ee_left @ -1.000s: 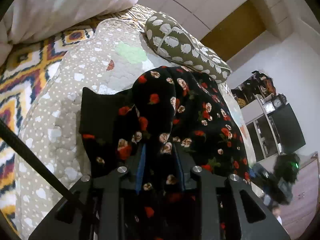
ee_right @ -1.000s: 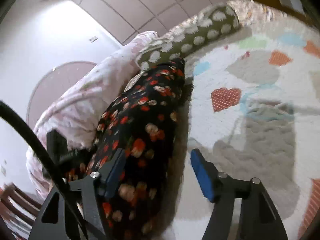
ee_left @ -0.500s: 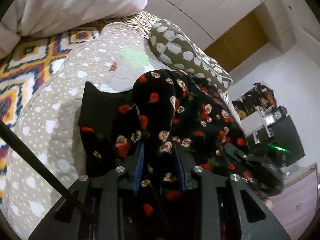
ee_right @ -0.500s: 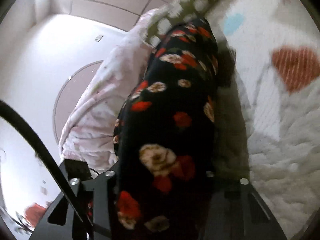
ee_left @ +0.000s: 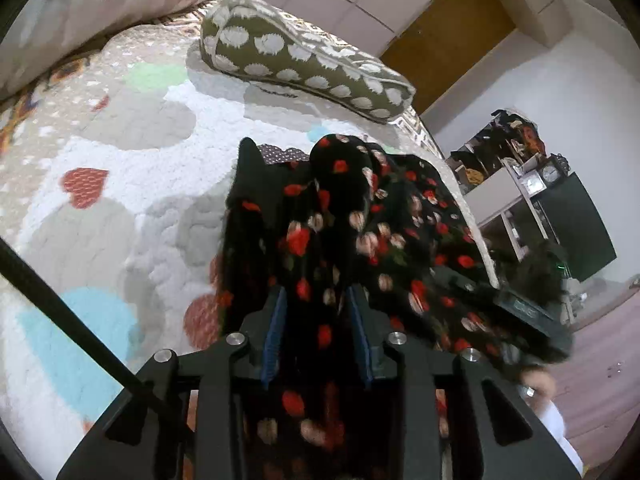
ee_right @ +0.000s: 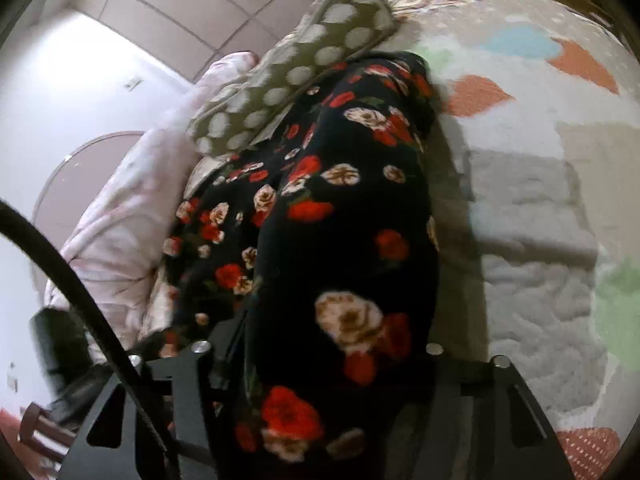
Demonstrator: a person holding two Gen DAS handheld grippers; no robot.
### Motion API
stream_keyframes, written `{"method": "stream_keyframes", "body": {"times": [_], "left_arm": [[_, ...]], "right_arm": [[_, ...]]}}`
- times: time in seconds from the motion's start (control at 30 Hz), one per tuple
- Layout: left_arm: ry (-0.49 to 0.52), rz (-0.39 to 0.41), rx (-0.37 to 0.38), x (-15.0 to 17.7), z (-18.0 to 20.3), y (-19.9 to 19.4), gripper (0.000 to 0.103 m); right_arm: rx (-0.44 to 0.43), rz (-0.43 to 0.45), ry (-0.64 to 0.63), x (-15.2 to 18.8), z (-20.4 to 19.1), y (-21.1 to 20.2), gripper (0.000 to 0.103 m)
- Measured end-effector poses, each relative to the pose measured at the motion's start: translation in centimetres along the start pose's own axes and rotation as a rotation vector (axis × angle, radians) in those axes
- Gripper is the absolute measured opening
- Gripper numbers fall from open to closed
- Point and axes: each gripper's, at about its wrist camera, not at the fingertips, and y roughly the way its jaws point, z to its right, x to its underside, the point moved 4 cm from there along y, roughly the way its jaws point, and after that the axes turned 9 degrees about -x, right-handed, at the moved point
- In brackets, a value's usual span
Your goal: Fold large clothes
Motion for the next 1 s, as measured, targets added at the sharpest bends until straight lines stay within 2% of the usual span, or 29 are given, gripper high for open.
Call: {"method": "stream_keyframes", "body": {"times": [0.13,0.3,0.33,0.4,0.47,0.5,0.57,0.63,0.67,0.7,0.77,0.8,0.87,0.93,1.0], "left_arm": [[0.076,0.078,-0.115,2.0,-1.2,-6.1,0.057],[0.096,0.174,-0.229,4.8,-5.0,-11.6,0.064],[0.089,0.178,-0.239,5.1,-5.6,-11.8,0.064],[0.066,0.176,-0.257,6.6,-7.2,-12.9,0.064],[0.048,0.178,-0.268,7.8,-8.5,-13.6,0.064],[0.041,0.182,-0.275,8.6,-9.1,-13.9,0.065],[0.034,0.184,-0.28,9.7,-10.0,-13.9,0.065],[0.023,0.176,-0.277,10.7,-10.5,-13.7,0.065],[0.018,0.17,-0.27,11.2,-10.6,-13.5,0.065],[0.011,0.164,-0.264,11.7,-10.8,-13.4,0.065],[-0.004,0.157,-0.265,12.3,-11.2,-13.2,0.065],[-0.012,0.154,-0.266,12.5,-11.5,-13.2,0.065],[-0.02,0.16,-0.269,12.9,-11.9,-13.5,0.065],[-0.025,0.176,-0.281,13.2,-12.5,-14.1,0.065],[-0.03,0.19,-0.293,13.5,-13.2,-14.6,0.065]], "right_arm": [[0.063,0.008,-0.052,0.0,-2.1,-2.4,0.066],[0.297,0.041,-0.265,1.5,-5.9,-5.2,0.068],[0.375,0.059,-0.317,1.8,-6.7,-5.6,0.068],[0.473,0.075,-0.36,1.9,-7.0,-6.3,0.068],[0.451,0.103,-0.393,2.3,-8.5,-7.5,0.068],[0.384,0.098,-0.431,3.2,-10.2,-7.8,0.068],[0.246,0.039,-0.526,6.1,-13.1,-7.3,0.068],[0.134,-0.034,-0.606,8.8,-15.7,-5.5,0.068],[0.105,-0.061,-0.639,10.2,-16.7,-4.7,0.068],[0.099,-0.076,-0.662,11.2,-17.1,-4.1,0.067],[0.173,-0.098,-0.745,12.9,-17.6,-1.7,0.061],[0.246,-0.101,-0.772,13.2,-17.1,-0.6,0.041],[0.38,-0.102,-0.774,12.7,-16.0,1.6,0.018],[0.364,-0.076,-0.697,11.9,-15.9,1.9,0.017],[0.349,-0.052,-0.698,11.9,-17.3,2.0,0.016]]}}
